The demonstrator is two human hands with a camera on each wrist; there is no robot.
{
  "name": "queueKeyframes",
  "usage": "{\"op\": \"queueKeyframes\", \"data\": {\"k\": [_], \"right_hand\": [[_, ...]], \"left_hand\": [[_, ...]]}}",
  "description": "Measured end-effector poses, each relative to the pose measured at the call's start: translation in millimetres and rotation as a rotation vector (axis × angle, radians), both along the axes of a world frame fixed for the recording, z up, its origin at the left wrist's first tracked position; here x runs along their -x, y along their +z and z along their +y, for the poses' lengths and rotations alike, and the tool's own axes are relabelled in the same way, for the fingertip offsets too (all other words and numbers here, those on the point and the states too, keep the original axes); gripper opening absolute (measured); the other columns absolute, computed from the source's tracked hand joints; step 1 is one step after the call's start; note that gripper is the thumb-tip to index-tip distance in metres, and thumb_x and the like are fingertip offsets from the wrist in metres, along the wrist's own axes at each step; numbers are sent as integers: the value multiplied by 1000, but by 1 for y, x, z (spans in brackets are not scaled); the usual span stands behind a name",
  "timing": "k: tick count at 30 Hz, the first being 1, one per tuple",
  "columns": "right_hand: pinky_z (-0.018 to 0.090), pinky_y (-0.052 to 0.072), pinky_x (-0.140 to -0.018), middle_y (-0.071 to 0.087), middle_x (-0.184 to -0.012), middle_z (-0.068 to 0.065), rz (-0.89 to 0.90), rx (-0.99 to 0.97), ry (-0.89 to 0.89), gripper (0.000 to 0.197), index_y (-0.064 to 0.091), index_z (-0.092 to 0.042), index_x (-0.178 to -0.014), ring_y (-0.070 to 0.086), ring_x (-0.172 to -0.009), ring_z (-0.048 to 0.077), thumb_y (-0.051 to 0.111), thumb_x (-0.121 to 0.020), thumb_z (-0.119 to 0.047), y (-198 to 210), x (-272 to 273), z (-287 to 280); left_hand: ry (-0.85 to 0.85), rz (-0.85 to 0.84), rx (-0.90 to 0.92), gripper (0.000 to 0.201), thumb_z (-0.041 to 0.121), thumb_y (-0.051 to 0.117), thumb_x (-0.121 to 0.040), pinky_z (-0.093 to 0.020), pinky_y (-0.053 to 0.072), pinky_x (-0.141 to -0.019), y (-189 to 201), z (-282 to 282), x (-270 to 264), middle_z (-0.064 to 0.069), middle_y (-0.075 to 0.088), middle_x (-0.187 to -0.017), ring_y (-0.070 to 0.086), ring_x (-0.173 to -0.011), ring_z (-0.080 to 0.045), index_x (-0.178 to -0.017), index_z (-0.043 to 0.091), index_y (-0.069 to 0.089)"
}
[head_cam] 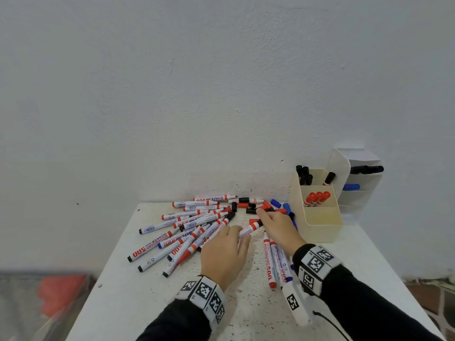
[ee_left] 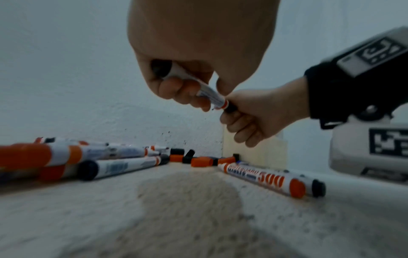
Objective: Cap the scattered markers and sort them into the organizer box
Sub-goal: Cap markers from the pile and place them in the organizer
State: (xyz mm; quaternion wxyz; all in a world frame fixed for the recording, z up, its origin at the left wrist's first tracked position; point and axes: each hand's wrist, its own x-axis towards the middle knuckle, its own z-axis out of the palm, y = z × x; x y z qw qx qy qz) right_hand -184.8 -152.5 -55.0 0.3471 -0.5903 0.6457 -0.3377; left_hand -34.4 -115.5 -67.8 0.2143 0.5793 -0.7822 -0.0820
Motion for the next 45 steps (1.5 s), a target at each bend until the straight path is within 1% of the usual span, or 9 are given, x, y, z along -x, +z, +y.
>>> {"op": "queueKeyframes", "data": {"k": [5, 11, 15, 19, 22, 26, 38, 42, 45], "right_hand": [[27, 28, -53, 33, -52, -1, -52, 21, -66, 42, 41, -16, -56, 32, -50, 10, 38, -97, -24, 0, -11, 3], [30, 27, -55, 32, -51, -1, -73, 124, 13, 43, 39, -16, -55, 31, -51, 12, 37, -97, -21, 5, -11, 9], [26, 27, -52, 34, -50, -3, -88, 250, 10, 43, 41, -16, -55, 31, -49, 9, 43, -97, -23, 8, -9, 13], [18, 35, -48, 48, -55, 2, -42, 379, -9, 34, 55, -6, -67, 42, -50, 9, 54, -92, -28, 20, -4, 12], [12, 40, -49, 58, -67, -3, -38, 496, -66, 17, 60, -9, -84, 52, -54, 1, 56, -91, -24, 39, 7, 10], [7, 42, -60, 60, -81, -4, 42, 708, -193, 11, 59, -15, -100, 52, -63, 1, 54, -92, -21, 67, 31, 8], [11, 43, -59, 61, -78, 1, 70, 849, -336, 4, 60, -16, -92, 55, -62, 15, 57, -90, -17, 86, 75, 13], [5, 43, -65, 61, -86, 2, 99, 874, -366, 15, 62, -6, -100, 55, -70, 3, 56, -91, -16, 88, 83, 11], [3, 41, -66, 60, -86, 1, 91, 862, -389, 15, 62, -5, -101, 54, -70, 6, 56, -91, -15, 88, 88, 10]], "left_hand": [[-11, -131, -78, 39, 43, 20, -100, -27, 47, -59, 11, 2, 3, 4, 60, -84, 55, -71, -13, -104, 20, 53], [-171, 147, -330, 34, 37, 25, -101, -28, 37, -60, 18, -4, 2, 3, 44, -64, 41, -56, -10, -82, 15, 44], [-217, 168, -348, 39, 42, 23, -100, -34, 47, -75, 19, -9, 0, -3, 59, -81, 55, -74, -17, -93, 14, 50], [-95, 279, -280, 42, 38, 24, -101, -26, 43, -76, 19, -14, -4, 3, 56, -83, 51, -74, -6, -99, 13, 57], [50, 55, -281, 33, 27, 31, -100, -30, 48, -89, 6, -26, -16, -6, 59, -106, 56, -95, -17, -111, 9, 56], [122, -307, -405, 40, 20, 39, -97, -39, 41, -104, -2, -34, -20, -10, 41, -137, 41, -127, -24, -135, 10, 41], [121, -414, -253, 48, 14, 48, -94, -38, 38, -107, -12, -41, -6, -9, 38, -141, 36, -131, -25, -139, 13, 31], [123, -502, -226, 48, 19, 46, -95, -39, 32, -110, -14, -43, -6, -9, 32, -145, 29, -135, -26, -140, 13, 30], [110, -535, -234, 47, 21, 45, -95, -40, 31, -110, -17, -46, -6, -9, 35, -144, 31, -135, -26, -140, 13, 32]]}}
